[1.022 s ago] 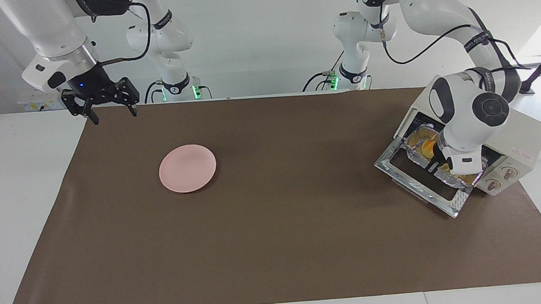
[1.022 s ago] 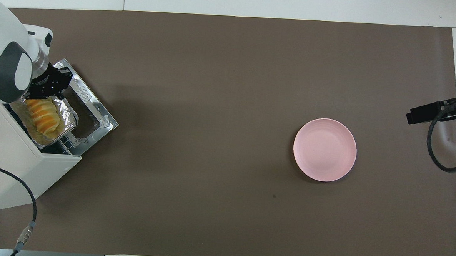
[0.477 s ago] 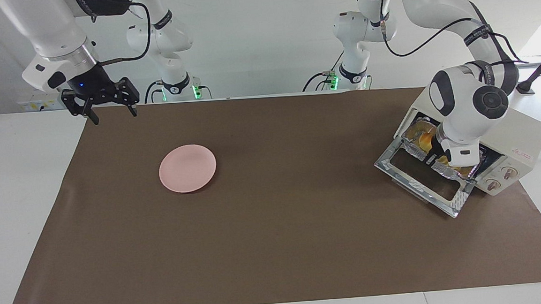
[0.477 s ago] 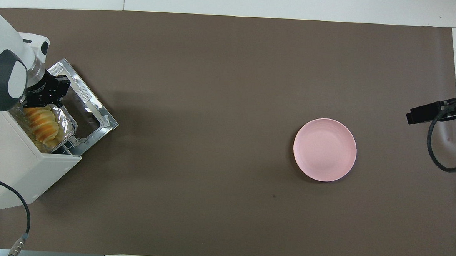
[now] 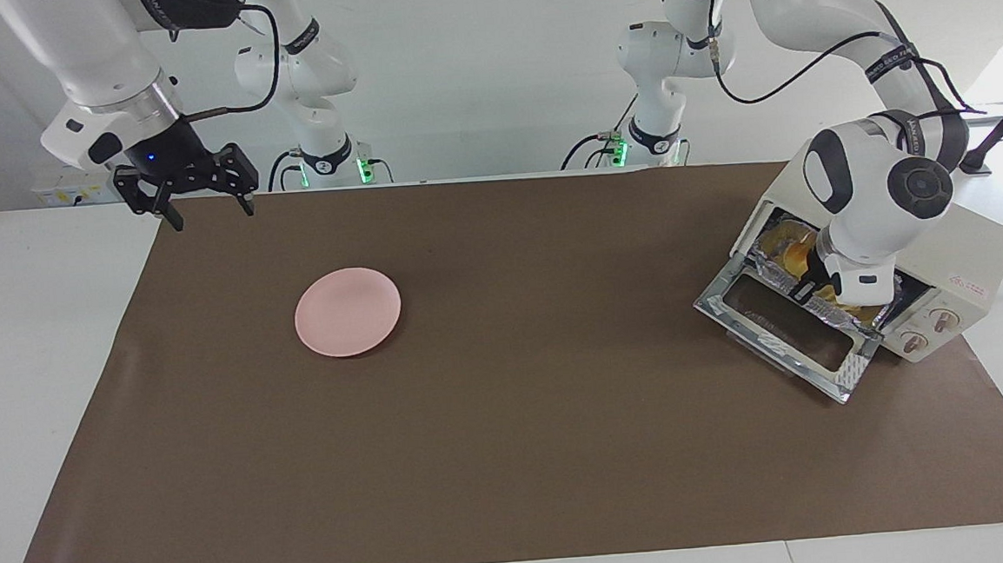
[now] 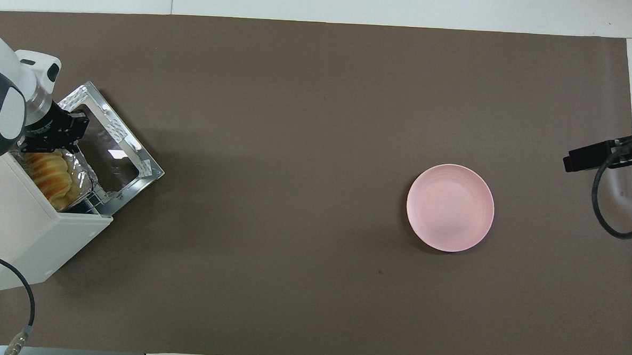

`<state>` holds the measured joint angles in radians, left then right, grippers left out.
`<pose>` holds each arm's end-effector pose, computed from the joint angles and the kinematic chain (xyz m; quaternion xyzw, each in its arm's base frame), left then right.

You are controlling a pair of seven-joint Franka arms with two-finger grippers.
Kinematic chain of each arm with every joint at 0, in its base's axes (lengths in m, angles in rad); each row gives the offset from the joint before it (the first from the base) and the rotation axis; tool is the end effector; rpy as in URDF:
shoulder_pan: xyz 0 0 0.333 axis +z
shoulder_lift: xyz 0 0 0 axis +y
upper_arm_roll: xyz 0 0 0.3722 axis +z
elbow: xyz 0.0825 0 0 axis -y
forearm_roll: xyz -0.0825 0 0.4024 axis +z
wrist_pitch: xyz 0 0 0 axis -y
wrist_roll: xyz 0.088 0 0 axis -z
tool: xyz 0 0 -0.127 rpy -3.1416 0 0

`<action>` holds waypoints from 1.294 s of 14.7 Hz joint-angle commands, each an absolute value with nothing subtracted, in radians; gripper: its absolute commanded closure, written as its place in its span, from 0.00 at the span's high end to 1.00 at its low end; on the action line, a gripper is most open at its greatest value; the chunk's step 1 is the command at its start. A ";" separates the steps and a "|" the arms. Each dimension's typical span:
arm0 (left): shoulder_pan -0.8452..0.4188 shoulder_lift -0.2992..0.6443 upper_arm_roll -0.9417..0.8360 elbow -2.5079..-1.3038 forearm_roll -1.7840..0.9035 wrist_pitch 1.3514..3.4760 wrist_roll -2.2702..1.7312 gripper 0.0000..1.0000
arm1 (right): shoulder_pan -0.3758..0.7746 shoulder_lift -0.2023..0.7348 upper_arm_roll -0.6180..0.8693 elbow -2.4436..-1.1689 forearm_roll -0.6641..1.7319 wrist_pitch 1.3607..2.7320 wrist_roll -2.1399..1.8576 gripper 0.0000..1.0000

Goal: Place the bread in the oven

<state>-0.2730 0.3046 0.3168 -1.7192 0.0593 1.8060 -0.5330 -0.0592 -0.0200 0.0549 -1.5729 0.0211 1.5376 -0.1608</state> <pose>0.6453 0.0167 0.4279 -0.9543 -0.2708 0.0801 0.0975 0.5620 0.0007 0.6681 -0.9968 -0.0784 0.0068 0.0106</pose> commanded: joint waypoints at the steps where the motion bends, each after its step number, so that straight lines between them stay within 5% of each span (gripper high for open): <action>1: -0.272 0.265 0.318 -1.759 0.071 1.790 -0.514 0.00 | -0.071 -0.041 0.061 -1.595 0.023 1.542 -0.146 1.00; 17: -0.270 0.262 0.330 -1.756 0.130 1.781 -0.578 0.00 | -0.071 -0.041 0.061 -1.595 0.025 1.542 -0.146 1.00; 19: -0.270 0.262 0.330 -1.753 0.130 1.782 -0.571 0.50 | -0.071 -0.041 0.061 -1.595 0.023 1.542 -0.146 1.00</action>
